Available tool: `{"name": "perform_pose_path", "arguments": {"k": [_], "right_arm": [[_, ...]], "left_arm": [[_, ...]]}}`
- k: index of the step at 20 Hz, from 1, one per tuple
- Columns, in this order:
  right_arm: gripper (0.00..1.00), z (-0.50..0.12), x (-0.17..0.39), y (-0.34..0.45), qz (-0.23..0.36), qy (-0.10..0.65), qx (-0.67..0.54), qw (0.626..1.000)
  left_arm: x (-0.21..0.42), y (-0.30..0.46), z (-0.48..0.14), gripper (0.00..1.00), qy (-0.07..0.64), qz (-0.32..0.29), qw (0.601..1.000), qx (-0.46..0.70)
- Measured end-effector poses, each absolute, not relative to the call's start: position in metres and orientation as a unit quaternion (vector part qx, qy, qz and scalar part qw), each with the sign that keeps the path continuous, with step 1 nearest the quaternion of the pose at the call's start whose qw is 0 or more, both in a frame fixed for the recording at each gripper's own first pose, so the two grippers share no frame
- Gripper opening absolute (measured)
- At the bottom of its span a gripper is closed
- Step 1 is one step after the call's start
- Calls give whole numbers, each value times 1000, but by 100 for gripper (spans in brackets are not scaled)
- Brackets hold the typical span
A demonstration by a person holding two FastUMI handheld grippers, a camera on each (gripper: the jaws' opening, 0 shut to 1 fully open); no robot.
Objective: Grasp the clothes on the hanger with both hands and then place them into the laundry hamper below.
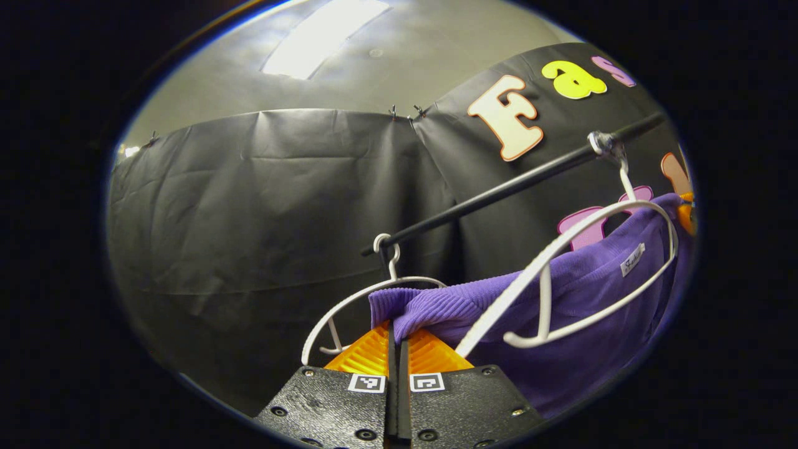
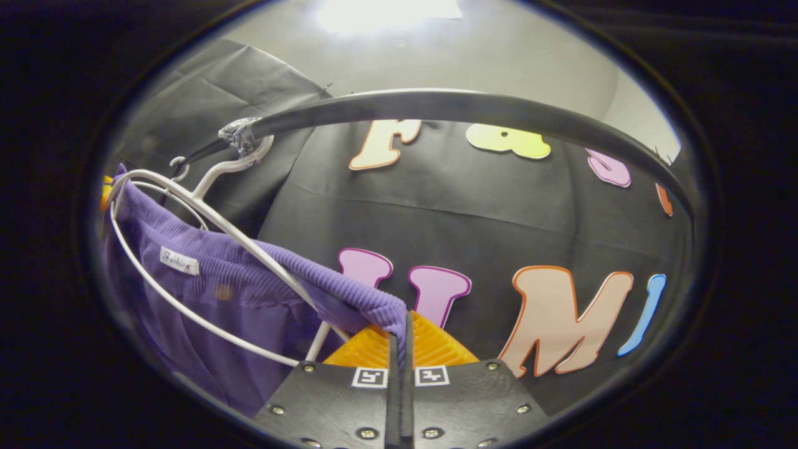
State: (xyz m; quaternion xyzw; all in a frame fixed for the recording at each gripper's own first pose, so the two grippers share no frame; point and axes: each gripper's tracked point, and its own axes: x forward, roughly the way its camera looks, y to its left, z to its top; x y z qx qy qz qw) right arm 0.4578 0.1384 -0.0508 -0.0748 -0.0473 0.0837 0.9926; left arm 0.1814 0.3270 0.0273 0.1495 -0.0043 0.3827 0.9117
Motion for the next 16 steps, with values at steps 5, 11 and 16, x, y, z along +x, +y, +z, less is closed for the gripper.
{"name": "perform_pose_path", "arguments": {"k": [5,11,16], "right_arm": [[2,-55,462,140,84,-41,-67,993],[1,-61,467,130,74,-34,-67,994],[1,-70,471,114,59,-25,-77,995]], "left_arm": [[178,321,-7,2,26,384,912,138],[185,304,-33,0,50,369,921,116],[196,290,-38,0,52,353,928,108]]}}
